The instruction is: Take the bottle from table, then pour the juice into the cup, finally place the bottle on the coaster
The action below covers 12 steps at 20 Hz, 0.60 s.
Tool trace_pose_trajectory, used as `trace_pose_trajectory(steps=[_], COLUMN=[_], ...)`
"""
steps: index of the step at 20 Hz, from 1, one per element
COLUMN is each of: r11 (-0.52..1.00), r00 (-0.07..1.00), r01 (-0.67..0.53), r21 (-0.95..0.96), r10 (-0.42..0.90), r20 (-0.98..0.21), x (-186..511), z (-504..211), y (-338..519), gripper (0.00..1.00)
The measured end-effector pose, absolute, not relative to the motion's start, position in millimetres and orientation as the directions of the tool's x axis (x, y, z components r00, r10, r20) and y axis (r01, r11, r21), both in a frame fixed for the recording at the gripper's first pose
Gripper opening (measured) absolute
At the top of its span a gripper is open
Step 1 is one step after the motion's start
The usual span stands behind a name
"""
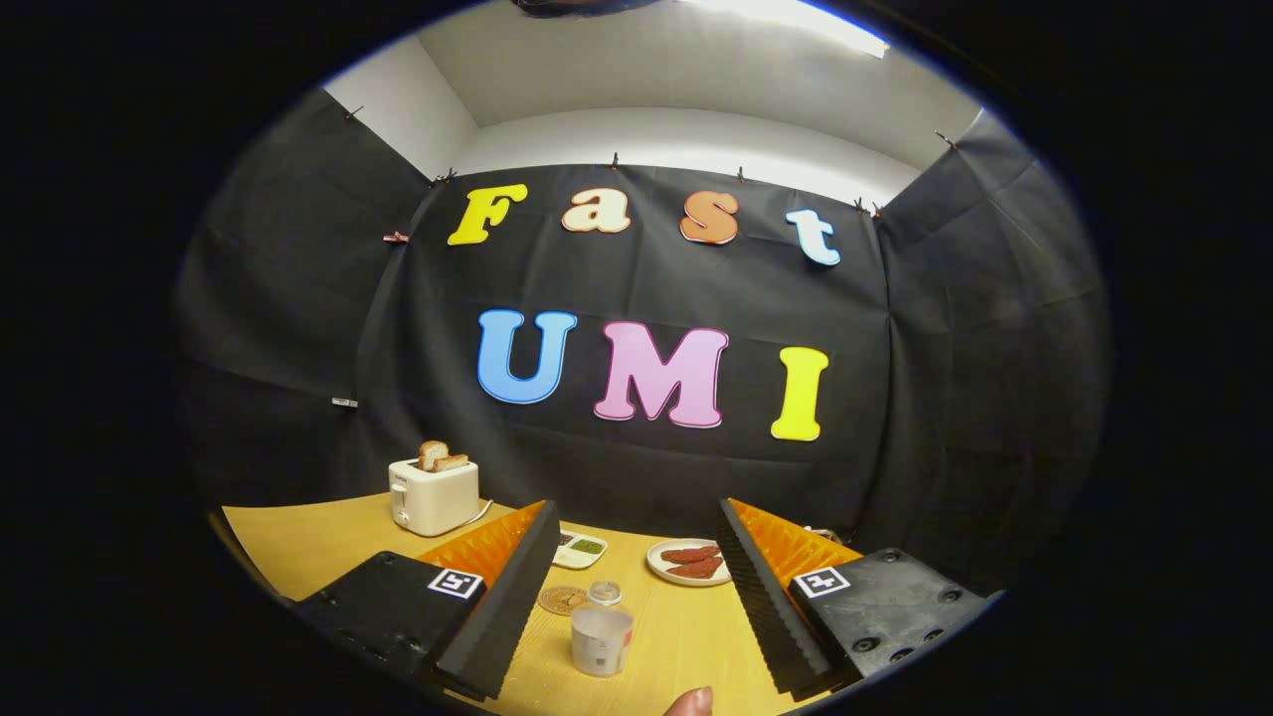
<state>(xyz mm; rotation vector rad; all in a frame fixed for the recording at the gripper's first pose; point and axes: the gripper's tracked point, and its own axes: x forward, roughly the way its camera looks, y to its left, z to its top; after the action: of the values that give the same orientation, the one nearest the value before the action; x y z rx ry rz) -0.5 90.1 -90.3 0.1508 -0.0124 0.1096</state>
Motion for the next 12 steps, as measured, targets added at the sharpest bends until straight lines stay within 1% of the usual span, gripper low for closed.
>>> trace_pose_trajectory(steps=[4, 12], r11=[0.979, 0.986], r00=[0.991, 0.990], r01=[-0.121, -0.020], r21=[0.166, 0.165], r10=[0.129, 0.043], r20=[-0.038, -0.134], x=[6, 35], z=[-146, -235], y=[115, 132], gripper=[0.97, 0.97])
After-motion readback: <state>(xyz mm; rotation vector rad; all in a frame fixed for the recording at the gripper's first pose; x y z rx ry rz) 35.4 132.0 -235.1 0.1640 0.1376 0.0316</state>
